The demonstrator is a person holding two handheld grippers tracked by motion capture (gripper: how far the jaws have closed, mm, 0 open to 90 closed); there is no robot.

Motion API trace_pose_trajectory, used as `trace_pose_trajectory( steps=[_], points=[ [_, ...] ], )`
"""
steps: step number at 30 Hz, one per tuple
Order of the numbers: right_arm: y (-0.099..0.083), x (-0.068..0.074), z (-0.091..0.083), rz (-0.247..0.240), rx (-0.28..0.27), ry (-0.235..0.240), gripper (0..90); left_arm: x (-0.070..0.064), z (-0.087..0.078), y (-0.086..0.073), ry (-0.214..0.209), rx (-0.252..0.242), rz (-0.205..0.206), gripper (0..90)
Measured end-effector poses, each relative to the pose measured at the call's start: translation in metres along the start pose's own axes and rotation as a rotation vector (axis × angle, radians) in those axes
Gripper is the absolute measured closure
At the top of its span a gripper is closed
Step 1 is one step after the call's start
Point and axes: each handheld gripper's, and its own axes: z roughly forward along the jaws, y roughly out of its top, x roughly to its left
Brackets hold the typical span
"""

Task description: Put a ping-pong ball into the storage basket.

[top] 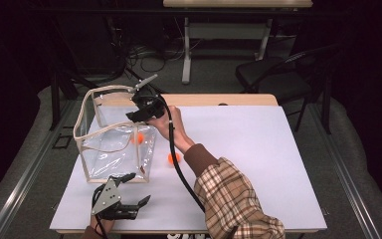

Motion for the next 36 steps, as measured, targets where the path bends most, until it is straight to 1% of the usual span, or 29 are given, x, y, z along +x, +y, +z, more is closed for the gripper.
trace_pose_trajectory(
  steps=[3,5,7,8,10,12,14,18,21,22,25,28,33,36],
  points=[
    [0.0,0.0,-0.002,0.005,-0.005,0.002,43.8,0.0,0.0,0.0,0.0,-0.001,0.0,15.8],
    [-0.001,-0.001,-0.005,0.004,-0.011,-0.001,39.4,0.0,0.0,0.0,-0.001,-0.001,0.0,15.8],
    [-0.001,-0.003,-0.009,0.007,-0.026,0.001,37.2,0.0,0.0,0.0,-0.001,0.0,0.0,15.8],
    [-0.001,-0.004,-0.011,0.01,-0.031,0.002,34.2,0.0,0.0,0.0,0.0,-0.001,0.0,15.8],
    [-0.002,-0.006,-0.016,0.011,-0.031,0.004,33.0,0.0,0.0,0.0,0.0,-0.001,0.0,15.8],
    [-0.004,-0.007,-0.02,0.012,-0.037,0.006,29.0,0.0,0.0,0.0,0.0,0.0,0.001,15.8],
    [-0.006,-0.008,-0.025,0.01,-0.036,-0.001,28.2,0.0,0.0,0.0,0.001,0.001,0.0,15.8],
    [-0.011,-0.009,-0.034,0.005,-0.037,0.003,23.1,0.0,0.0,0.0,0.0,0.001,0.001,15.8],
    [-0.014,-0.009,-0.04,-0.005,-0.046,-0.006,20.0,0.0,0.0,0.0,0.0,0.001,0.001,15.8],
    [-0.015,-0.009,-0.042,-0.006,-0.041,-0.007,18.8,0.0,0.0,0.0,0.001,0.002,0.001,15.8],
    [-0.02,-0.008,-0.049,-0.011,-0.05,0.001,16.7,0.0,0.0,0.0,0.0,0.002,0.001,15.8],
    [-0.025,-0.008,-0.055,-0.016,-0.046,-0.002,15.3,0.0,0.0,0.0,0.001,0.002,0.001,15.8],
    [-0.034,-0.007,-0.065,-0.025,-0.054,-0.003,14.8,0.0,0.0,0.0,0.0,0.003,0.001,15.8],
    [-0.041,-0.007,-0.069,-0.033,-0.049,-0.007,14.5,0.0,0.0,0.0,-0.001,0.003,0.001,15.8]
  ],
)
